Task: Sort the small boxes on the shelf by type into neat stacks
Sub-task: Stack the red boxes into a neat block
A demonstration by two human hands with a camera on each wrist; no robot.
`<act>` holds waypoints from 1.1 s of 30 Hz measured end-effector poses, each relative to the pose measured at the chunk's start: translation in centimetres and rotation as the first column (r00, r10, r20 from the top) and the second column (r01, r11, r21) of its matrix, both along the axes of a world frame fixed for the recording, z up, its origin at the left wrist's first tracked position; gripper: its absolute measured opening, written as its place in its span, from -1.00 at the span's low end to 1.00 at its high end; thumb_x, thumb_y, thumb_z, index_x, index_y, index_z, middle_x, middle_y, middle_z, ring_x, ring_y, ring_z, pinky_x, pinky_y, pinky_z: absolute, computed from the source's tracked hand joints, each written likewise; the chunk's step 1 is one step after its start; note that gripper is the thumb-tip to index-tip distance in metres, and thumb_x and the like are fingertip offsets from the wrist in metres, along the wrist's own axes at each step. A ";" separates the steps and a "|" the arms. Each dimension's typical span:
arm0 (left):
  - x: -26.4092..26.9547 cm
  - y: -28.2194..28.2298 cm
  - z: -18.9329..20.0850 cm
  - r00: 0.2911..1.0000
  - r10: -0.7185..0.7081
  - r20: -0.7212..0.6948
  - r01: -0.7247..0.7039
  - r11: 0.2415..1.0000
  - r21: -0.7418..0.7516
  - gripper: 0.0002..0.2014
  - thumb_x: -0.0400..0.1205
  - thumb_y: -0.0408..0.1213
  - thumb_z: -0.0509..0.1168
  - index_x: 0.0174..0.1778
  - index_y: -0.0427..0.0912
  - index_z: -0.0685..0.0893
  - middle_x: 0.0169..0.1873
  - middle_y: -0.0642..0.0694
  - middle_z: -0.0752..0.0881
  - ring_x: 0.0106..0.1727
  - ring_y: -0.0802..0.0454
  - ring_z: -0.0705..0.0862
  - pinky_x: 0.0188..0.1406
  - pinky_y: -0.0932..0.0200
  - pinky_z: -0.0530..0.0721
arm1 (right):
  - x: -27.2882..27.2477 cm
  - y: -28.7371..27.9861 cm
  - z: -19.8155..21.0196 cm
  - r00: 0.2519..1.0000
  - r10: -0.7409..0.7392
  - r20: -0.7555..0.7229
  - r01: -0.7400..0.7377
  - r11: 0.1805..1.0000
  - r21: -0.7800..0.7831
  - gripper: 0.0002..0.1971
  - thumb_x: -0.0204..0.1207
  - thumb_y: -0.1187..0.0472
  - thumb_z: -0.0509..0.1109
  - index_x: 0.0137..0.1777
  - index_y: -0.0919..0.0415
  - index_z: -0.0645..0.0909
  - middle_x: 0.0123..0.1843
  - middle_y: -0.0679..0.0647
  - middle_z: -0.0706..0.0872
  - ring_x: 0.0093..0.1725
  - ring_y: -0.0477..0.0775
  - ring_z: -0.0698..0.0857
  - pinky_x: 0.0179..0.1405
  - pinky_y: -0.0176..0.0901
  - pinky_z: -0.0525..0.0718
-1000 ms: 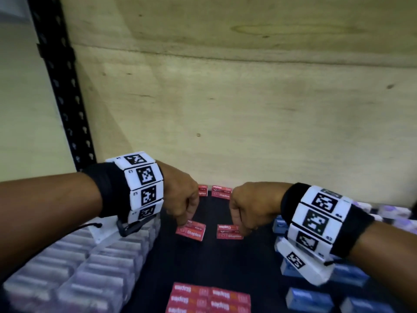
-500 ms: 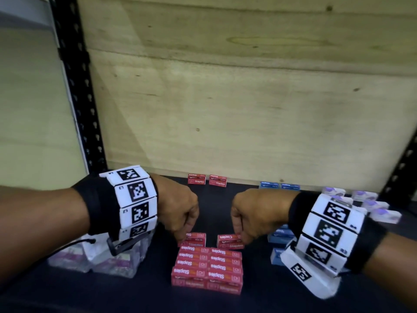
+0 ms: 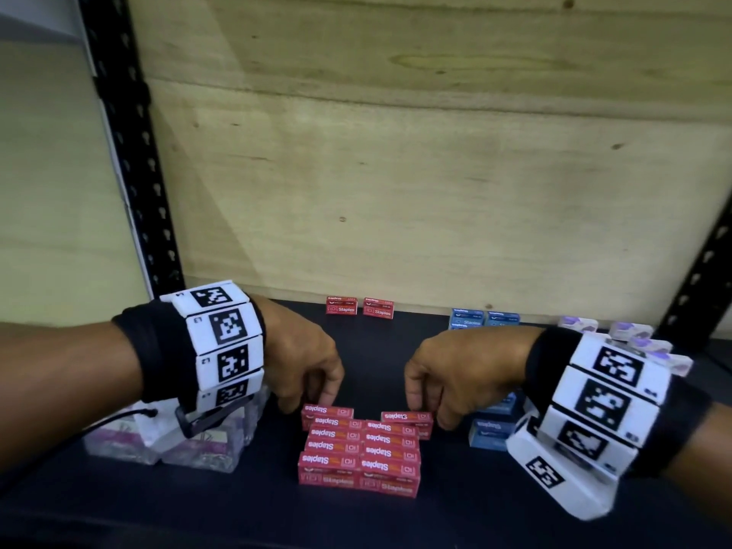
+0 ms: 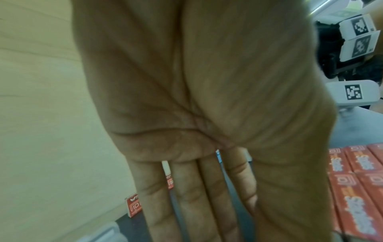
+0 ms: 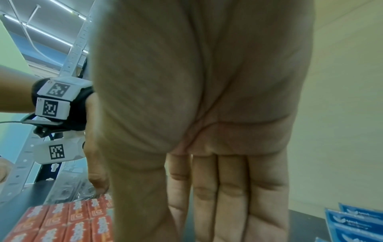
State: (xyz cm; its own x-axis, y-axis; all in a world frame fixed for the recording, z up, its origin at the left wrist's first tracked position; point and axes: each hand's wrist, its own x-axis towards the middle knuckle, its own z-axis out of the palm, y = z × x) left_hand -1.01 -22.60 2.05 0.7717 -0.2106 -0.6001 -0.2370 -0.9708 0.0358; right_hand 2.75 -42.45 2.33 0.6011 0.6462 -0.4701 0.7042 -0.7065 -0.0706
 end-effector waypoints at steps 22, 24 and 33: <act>-0.1 0.4 0.3 0.994 -0.019 -0.107 0.018 1.000 -0.011 -0.71 0.68 -0.18 0.33 0.31 0.17 0.59 0.15 0.12 0.78 0.18 0.17 0.72 0.30 0.05 0.62 | 0.6 1.1 -0.1 0.987 0.068 -0.143 -0.078 0.994 -0.069 -0.71 0.64 0.17 0.39 0.29 -0.17 0.62 0.07 -0.04 0.84 0.07 -0.08 0.77 0.12 -0.19 0.66; -0.2 0.3 0.4 0.994 -0.008 -0.111 0.006 1.000 -0.019 -0.71 0.69 -0.16 0.33 0.32 0.18 0.58 0.15 0.11 0.78 0.19 0.15 0.72 0.34 0.01 0.61 | 0.7 1.3 -0.1 0.986 0.066 -0.153 -0.079 0.994 -0.076 -0.73 0.66 0.13 0.38 0.30 -0.18 0.60 0.04 -0.01 0.84 0.05 -0.06 0.78 0.09 -0.20 0.66; -0.2 0.4 0.3 0.995 -0.007 -0.102 0.004 1.000 -0.029 -0.72 0.68 -0.06 0.32 0.31 0.25 0.57 -0.09 0.18 0.81 0.00 0.25 0.73 0.31 0.07 0.61 | 1.0 1.3 -0.4 0.984 0.062 -0.170 -0.072 0.996 -0.057 -0.75 0.67 0.12 0.36 0.27 -0.21 0.59 -0.01 -0.02 0.84 -0.07 -0.11 0.78 -0.03 -0.26 0.67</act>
State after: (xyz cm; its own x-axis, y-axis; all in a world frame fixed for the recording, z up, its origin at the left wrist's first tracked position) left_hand -1.18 -22.20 2.39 0.7055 -0.2327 -0.6695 -0.2359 -0.9678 0.0878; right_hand 3.71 -41.17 1.97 0.4666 0.6483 -0.6016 0.7319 -0.6649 -0.1488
